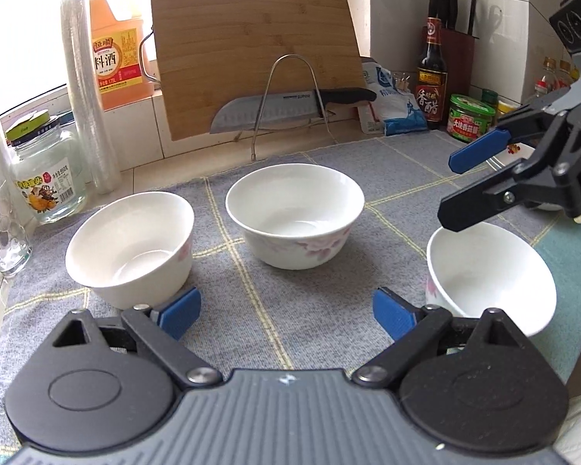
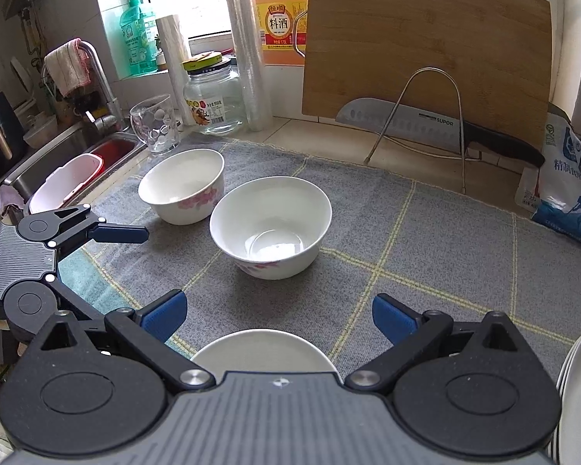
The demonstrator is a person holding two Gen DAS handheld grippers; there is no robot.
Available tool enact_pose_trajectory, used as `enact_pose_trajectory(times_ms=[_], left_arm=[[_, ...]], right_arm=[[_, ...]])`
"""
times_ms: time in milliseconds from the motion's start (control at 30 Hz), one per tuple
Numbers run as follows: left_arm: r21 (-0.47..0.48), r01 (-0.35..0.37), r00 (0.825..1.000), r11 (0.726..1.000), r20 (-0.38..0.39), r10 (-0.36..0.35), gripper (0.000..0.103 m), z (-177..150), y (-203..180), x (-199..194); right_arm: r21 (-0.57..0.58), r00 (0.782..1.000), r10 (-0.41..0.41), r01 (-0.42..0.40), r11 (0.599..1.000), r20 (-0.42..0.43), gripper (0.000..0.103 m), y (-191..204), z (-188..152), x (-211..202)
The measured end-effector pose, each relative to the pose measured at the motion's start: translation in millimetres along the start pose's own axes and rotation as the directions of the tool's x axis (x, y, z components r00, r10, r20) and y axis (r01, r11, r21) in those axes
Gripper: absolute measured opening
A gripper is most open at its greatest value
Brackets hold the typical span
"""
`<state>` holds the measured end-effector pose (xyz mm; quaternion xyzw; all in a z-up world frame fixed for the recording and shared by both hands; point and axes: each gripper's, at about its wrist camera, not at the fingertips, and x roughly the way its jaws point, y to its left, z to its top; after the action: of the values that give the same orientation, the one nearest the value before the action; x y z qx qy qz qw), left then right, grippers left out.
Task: Organize plates and bowls
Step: 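Lower the held bowl into the other floral bowl with the right gripper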
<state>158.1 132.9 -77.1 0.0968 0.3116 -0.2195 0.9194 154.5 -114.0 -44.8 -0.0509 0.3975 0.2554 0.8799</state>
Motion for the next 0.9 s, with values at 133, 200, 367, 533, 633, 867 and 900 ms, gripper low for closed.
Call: enact_pose_trajectory(times_ms=[133,200,367,533,633,867,900], left_arm=[[0.005,-0.014,1.000,1.000,0.008,0.014,0.095,5,-1,13],[-0.002,-0.021,1.000,1.000,0.007,0.021,0.095,5,-1,19],[-0.017,-0.033,0.999,0.999,0.003,0.033,0.095,8,-3,32],[-0.025,-0.043,0.999,0.999,0.008,0.043,0.095,14,-7,40],[-0.015,-0.054,0.999,0.998,-0.001,0.054,0.095,16,-10,46],[-0.005,-0.050,0.999,0.999,0.006,0.050,0.095,21,-13,54],[-0.002,-0.054,0.999,0.999,0.005,0.054,0.095,22,-13,55]], right_arm=[[-0.021,1.000,-0.002,0.001,1.000,-0.008,0.103,-2,8,7],[-0.029,1.000,-0.006,0.006,1.000,-0.014,0.103,-3,11,10],[-0.031,1.000,-0.001,0.000,1.000,-0.023,0.103,-7,17,22],[-0.034,0.999,0.012,-0.014,0.999,-0.037,0.103,-11,26,37],[-0.039,0.999,0.026,-0.028,0.999,-0.041,0.103,-13,32,45],[-0.050,0.997,0.046,-0.049,0.998,-0.062,0.102,-18,45,67],[-0.052,0.997,0.050,-0.053,0.997,-0.065,0.102,-18,47,69]])
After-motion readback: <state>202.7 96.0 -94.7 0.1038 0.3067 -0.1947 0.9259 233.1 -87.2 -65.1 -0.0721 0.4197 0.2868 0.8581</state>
